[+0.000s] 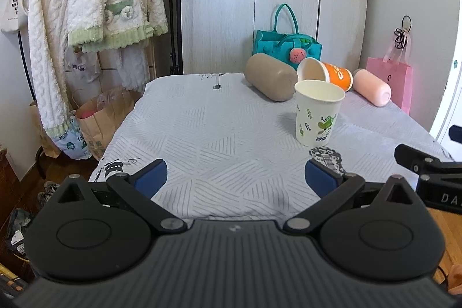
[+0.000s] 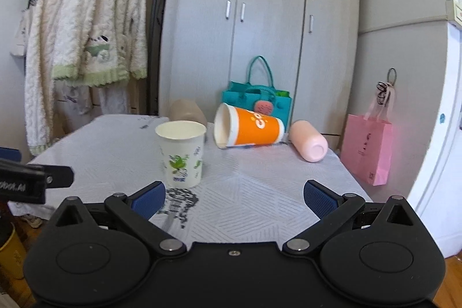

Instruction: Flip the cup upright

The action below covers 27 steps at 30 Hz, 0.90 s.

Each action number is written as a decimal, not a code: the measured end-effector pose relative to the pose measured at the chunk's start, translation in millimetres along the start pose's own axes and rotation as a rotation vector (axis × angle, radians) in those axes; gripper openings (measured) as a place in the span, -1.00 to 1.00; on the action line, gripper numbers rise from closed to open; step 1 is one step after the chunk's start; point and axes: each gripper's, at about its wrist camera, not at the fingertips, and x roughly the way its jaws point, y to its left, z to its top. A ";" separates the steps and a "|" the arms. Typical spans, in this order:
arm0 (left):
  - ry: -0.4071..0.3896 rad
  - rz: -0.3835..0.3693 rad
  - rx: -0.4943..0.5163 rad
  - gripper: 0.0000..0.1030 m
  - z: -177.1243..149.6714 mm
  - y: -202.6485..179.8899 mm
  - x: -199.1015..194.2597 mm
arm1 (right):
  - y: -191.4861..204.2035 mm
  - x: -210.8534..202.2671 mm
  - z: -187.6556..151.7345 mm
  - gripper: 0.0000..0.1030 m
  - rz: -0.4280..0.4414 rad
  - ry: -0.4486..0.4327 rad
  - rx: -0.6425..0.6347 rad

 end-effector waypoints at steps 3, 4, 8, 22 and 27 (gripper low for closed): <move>0.005 -0.003 -0.003 1.00 0.7 -0.7 4.0 | 0.3 3.2 -0.2 1.00 -0.005 0.011 -0.008; 0.007 -0.008 -0.013 1.00 1.3 -0.7 4.9 | 0.4 3.6 0.0 1.00 -0.004 0.012 -0.007; 0.007 0.001 -0.011 1.00 -0.4 -3.4 6.0 | 0.0 2.2 -1.0 1.00 -0.011 0.015 -0.002; -0.037 0.004 0.004 1.00 -8.0 -9.0 -2.1 | -12.2 -1.0 -6.2 1.00 0.003 0.012 0.099; -0.039 0.003 0.014 1.00 -9.2 -11.2 -0.2 | -14.7 0.4 -9.2 1.00 0.011 0.008 0.113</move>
